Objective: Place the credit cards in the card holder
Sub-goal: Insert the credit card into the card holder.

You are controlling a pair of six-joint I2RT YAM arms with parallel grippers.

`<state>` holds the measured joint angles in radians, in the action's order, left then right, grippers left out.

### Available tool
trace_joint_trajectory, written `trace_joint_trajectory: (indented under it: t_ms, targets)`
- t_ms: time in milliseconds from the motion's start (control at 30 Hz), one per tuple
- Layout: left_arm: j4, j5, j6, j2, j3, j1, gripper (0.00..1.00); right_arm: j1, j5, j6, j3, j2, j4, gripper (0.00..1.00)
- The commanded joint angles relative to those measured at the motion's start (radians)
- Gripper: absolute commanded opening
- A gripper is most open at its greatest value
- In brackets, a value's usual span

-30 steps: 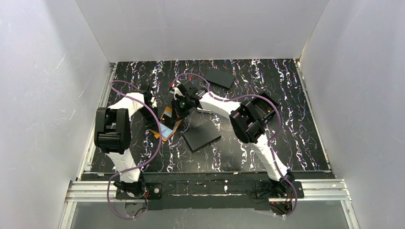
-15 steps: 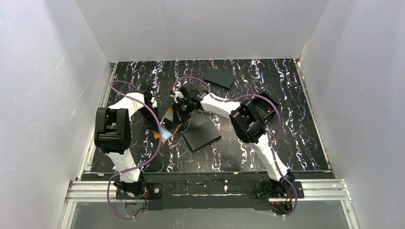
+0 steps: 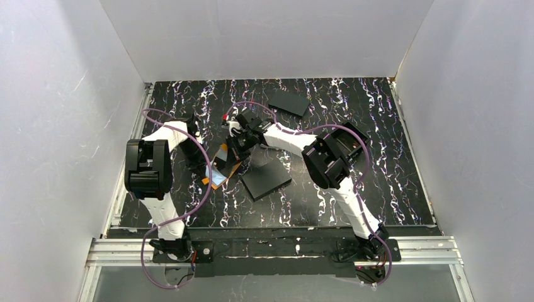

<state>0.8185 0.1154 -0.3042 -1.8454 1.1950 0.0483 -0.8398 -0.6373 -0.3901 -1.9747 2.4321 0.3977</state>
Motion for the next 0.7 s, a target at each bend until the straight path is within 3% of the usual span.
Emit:
trace_joint_trajectory:
  t_ms: [0,367,667]
  targets:
    - [0.017,-0.024,0.025,-0.038,0.002,0.002,0.03,-0.001,0.007,0.092,-0.071,0.047,0.071,0.01]
    - [0.006,-0.045,0.037,-0.053,0.01,0.001,0.01,0.002,0.062,0.185,-0.128,0.074,0.121,0.01]
    - [0.003,-0.047,0.042,-0.045,0.005,0.005,0.0,0.004,0.06,0.158,-0.101,0.071,0.028,0.01]
